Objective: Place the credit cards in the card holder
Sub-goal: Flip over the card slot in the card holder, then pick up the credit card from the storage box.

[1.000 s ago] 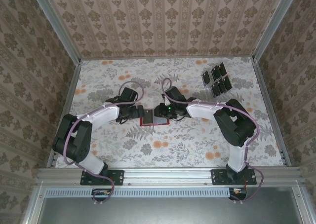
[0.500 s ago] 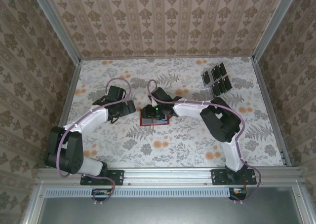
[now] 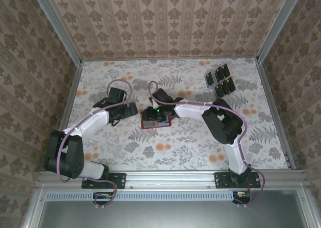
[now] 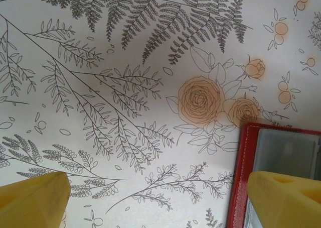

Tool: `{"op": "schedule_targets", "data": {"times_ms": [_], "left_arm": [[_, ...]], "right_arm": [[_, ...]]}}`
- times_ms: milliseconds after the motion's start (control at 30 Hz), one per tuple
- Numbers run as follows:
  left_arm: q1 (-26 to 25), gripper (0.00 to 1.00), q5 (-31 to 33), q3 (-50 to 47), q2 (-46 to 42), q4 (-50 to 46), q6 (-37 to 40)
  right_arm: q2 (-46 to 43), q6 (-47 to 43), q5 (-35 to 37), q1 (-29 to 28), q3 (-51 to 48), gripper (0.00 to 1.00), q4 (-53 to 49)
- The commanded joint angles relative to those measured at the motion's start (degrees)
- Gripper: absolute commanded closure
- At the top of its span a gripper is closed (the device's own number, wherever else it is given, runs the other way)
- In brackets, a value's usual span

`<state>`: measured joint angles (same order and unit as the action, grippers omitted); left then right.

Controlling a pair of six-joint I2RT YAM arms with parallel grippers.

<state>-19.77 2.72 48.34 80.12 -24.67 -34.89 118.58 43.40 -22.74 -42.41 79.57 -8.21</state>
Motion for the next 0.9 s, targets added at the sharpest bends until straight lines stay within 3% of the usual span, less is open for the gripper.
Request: {"op": "schedule_targets", "data": {"times_ms": [0, 200, 400, 600, 867], "left_arm": [[0.4, 0.0, -1.0, -0.7, -0.4, -1.3, 1.5], [0.0, 0.0, -2.0, -0.2, 1.0, -0.9, 2.1], [-2.3, 0.0, -1.3, 1.7, 2.2, -1.6, 2.7], [-5.2, 0.0, -0.7, 4.4, 4.9, -2.2, 2.6], [-8.2, 0.0, -0.1, 6.7, 7.6, -2.5, 1.8]], "right_arm": [[-8.4, -3.0, -2.2, 1.9, 1.0, 0.49, -2.2], [-16.7, -7.1, -0.5, 10.0, -1.0, 0.48, -9.1], [-21.1, -15.1, 12.4, 21.9, -0.1, 0.5, -21.7], [-17.4, -23.8, 25.7, 29.0, 7.3, 0.53, -31.2], [-8.4, -29.9, 37.6, 30.5, 16.5, 0.56, -33.9]]}}
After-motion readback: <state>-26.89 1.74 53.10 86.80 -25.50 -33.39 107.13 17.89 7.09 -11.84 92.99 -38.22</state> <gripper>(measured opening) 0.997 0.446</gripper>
